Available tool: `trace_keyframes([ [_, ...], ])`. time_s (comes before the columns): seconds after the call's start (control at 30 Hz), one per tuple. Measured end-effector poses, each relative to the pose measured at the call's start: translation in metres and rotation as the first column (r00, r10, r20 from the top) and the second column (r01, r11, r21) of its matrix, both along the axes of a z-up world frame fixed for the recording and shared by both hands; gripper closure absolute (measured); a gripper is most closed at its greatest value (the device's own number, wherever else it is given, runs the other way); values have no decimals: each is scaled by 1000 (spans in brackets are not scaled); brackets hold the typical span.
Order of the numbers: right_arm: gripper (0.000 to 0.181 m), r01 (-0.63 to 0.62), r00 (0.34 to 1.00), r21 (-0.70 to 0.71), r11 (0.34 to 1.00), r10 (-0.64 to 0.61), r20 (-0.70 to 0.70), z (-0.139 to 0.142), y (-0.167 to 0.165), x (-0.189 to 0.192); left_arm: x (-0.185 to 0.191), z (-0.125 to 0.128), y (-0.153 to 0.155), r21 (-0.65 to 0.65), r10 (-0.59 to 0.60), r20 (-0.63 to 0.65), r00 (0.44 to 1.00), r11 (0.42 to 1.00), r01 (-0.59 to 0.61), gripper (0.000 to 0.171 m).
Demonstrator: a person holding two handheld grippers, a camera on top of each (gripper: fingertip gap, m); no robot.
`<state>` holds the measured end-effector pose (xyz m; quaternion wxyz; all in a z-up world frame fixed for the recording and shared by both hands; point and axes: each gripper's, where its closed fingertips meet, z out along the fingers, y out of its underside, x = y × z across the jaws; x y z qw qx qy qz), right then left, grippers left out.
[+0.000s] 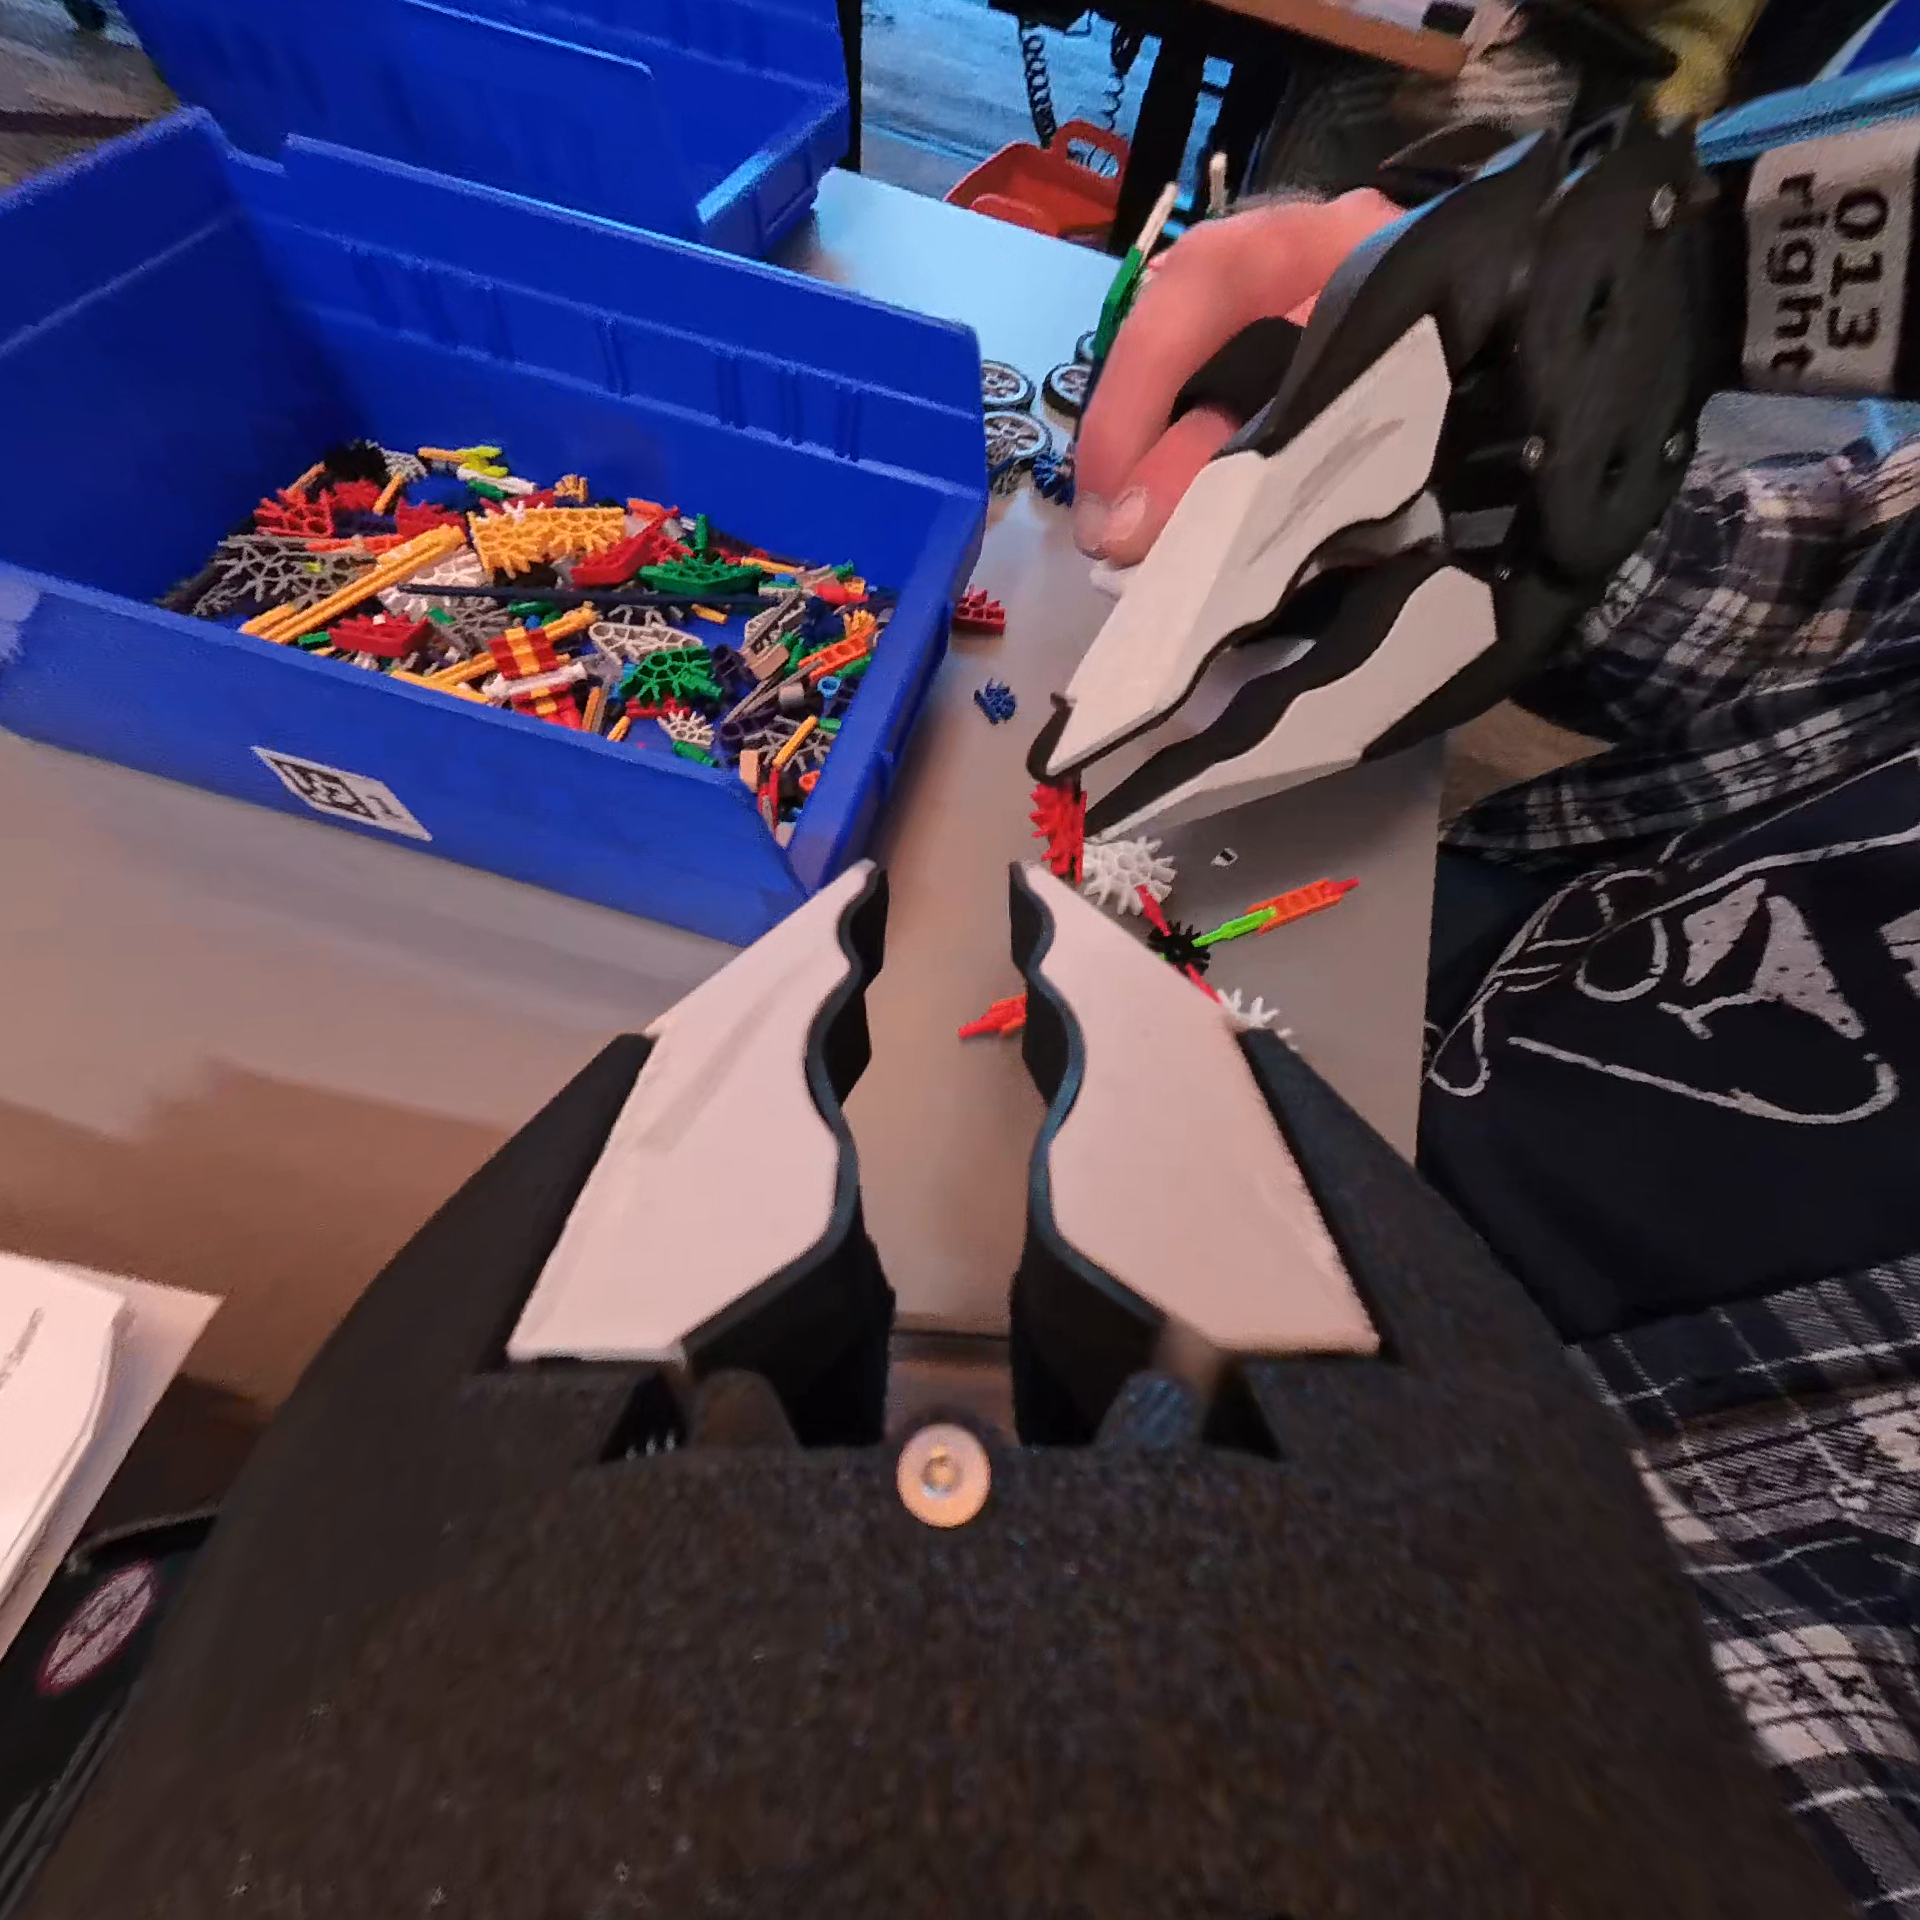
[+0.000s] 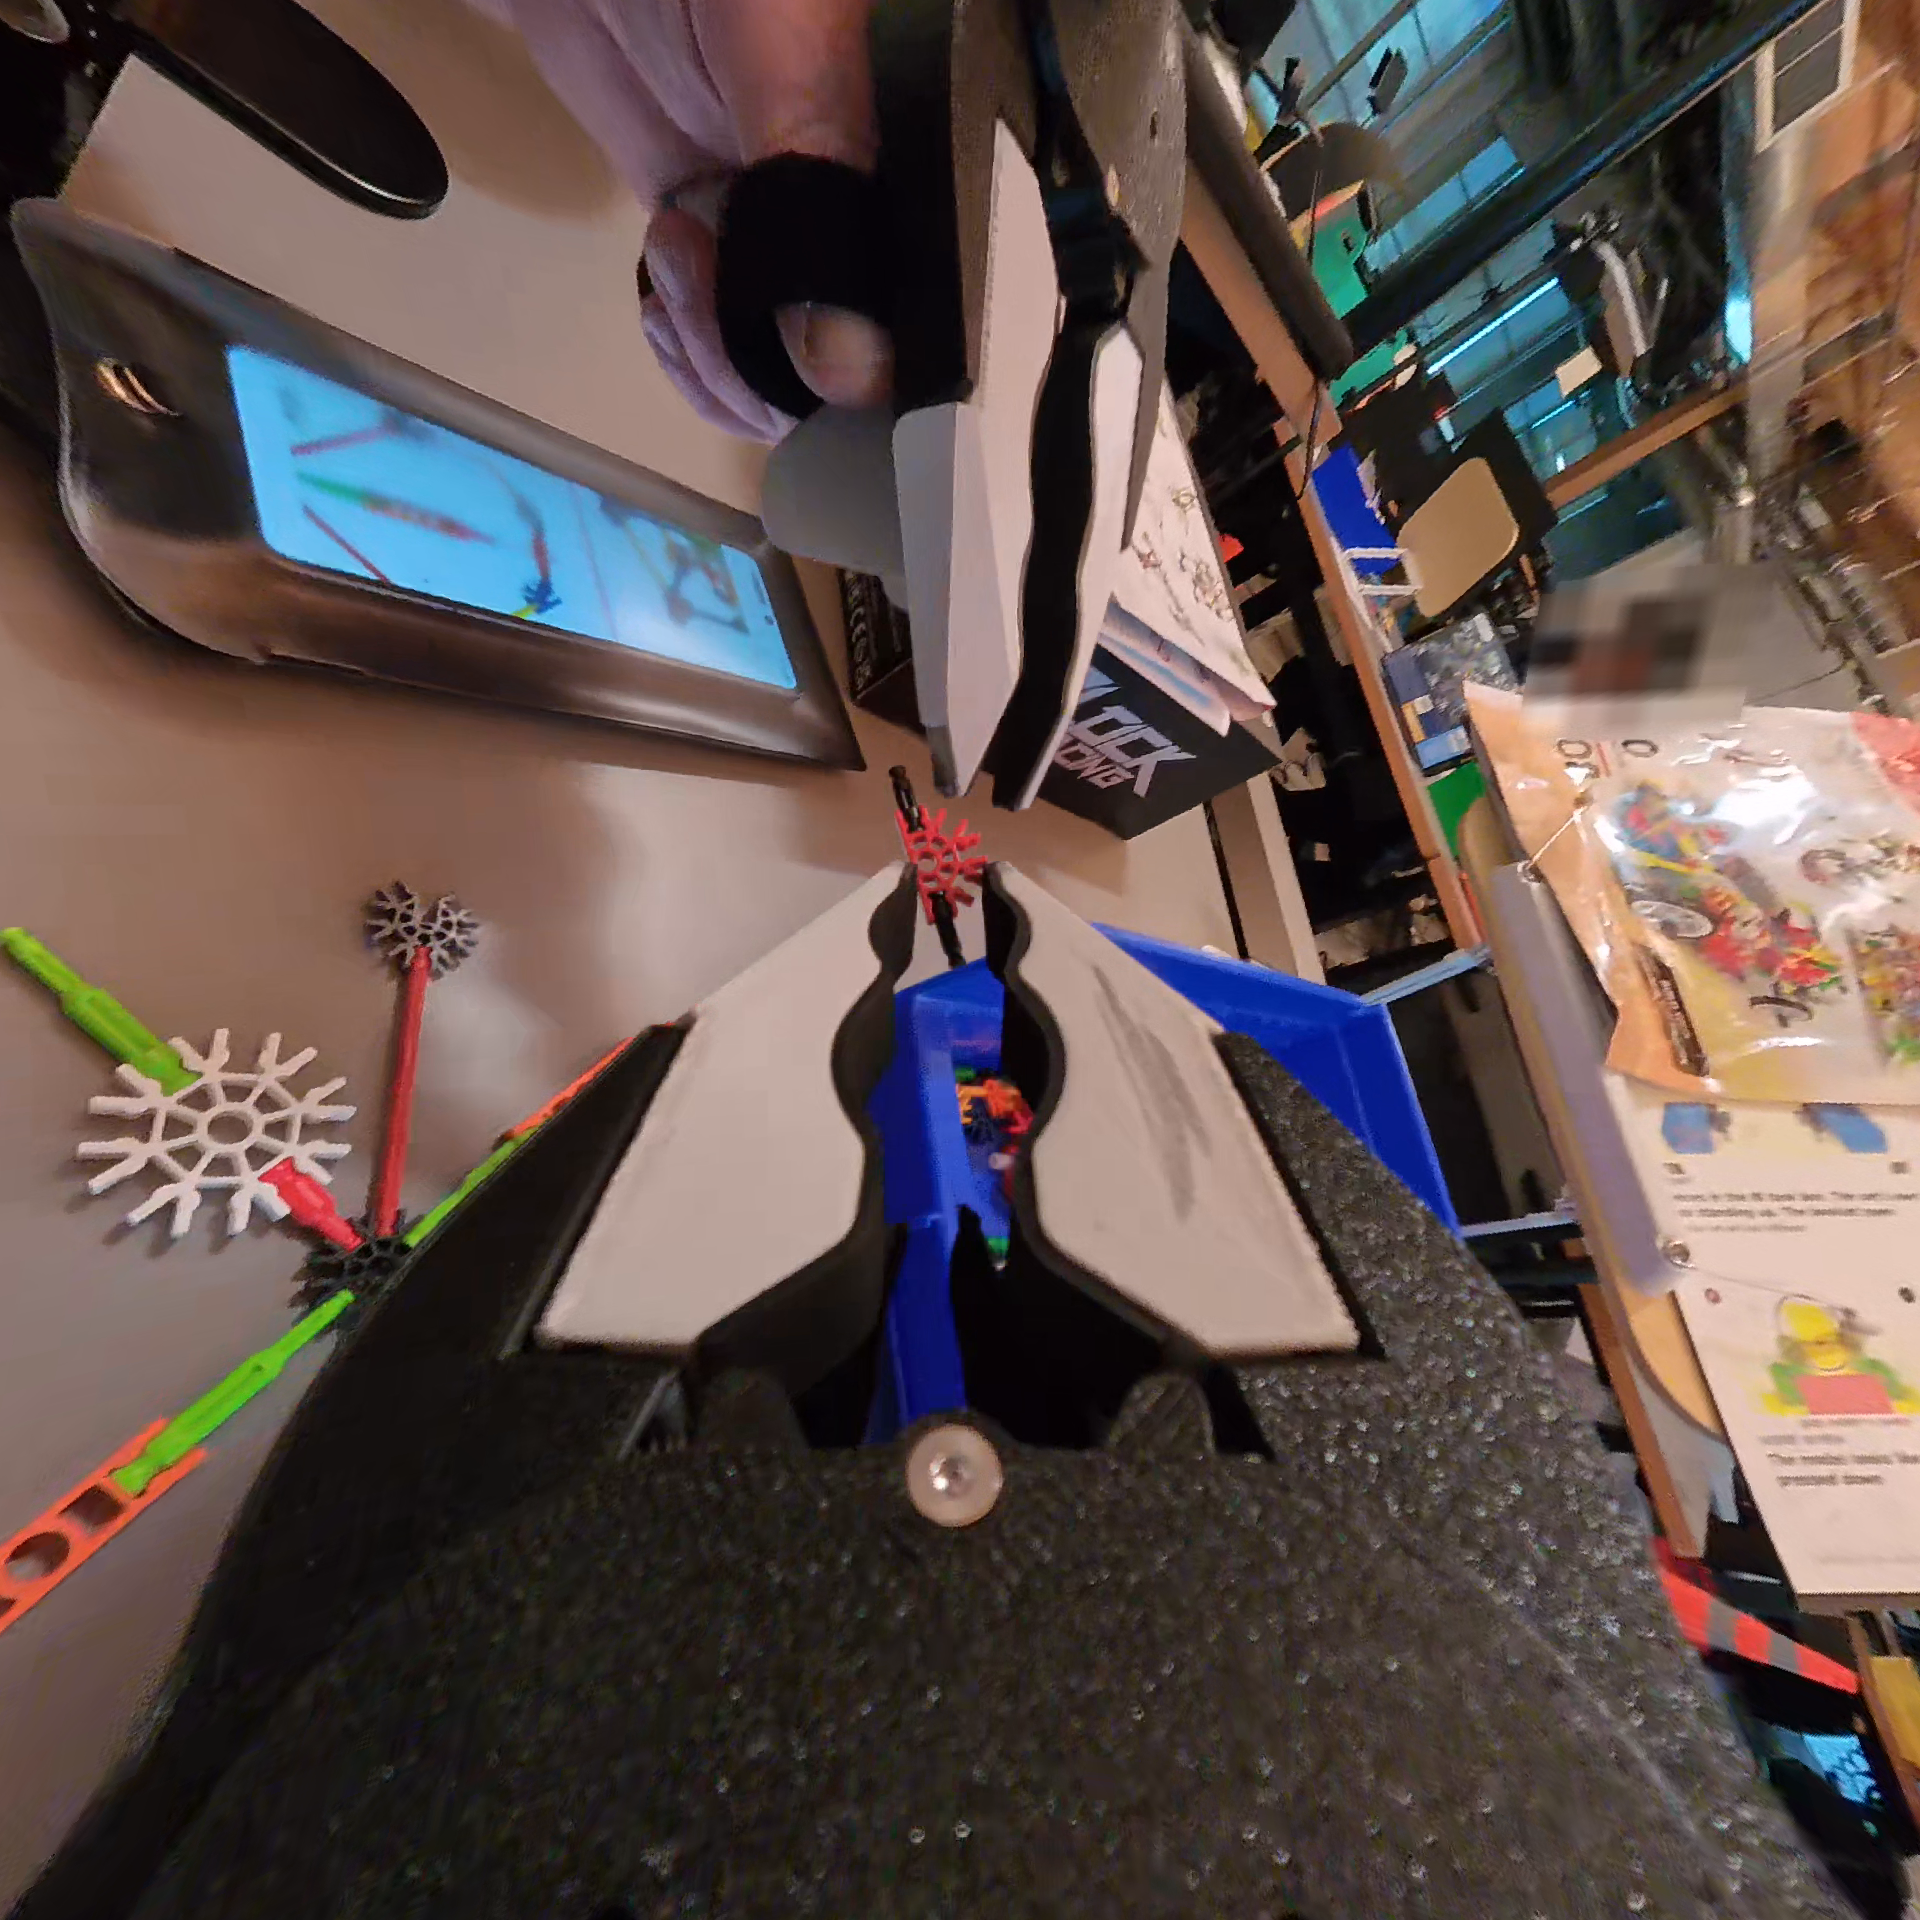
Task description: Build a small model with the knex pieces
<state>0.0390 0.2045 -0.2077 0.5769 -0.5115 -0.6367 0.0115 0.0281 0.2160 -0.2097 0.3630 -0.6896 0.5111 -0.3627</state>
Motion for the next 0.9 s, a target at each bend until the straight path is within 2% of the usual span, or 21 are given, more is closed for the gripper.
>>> trace_keyframes([
  [0.3, 170, -2, 1000, 50, 999, 3, -27, 7, 4, -1, 2, 3, 3, -60, -10, 53, 999, 998, 13, 149],
  [0.53, 170, 7, 999, 72, 997, -4, -44, 7, 0, 6, 7, 12, -10, -145, -82, 147, 986, 984, 103, 146],
  [0.63, 170, 17, 999, 93, 996, -12, -50, 8, -4, 10, 13, 8, -17, -194, -108, 158, 981, 971, 138, 142],
  [0.7, 169, 20, 999, 109, 994, -16, -40, 6, -7, 11, 20, 0, -22, -194, -130, 132, 983, 969, 154, 146],
  [0.83, 169, 29, 999, 130, 991, -23, -47, 4, -11, 13, 31, -9, -35, -158, -187, 96, 978, 967, 201, 167],
  [0.9, 169, 42, 998, 138, 990, -36, -49, 2, -10, 16, 34, -9, -35, -149, -185, 99, 978, 969, 199, 168],
])
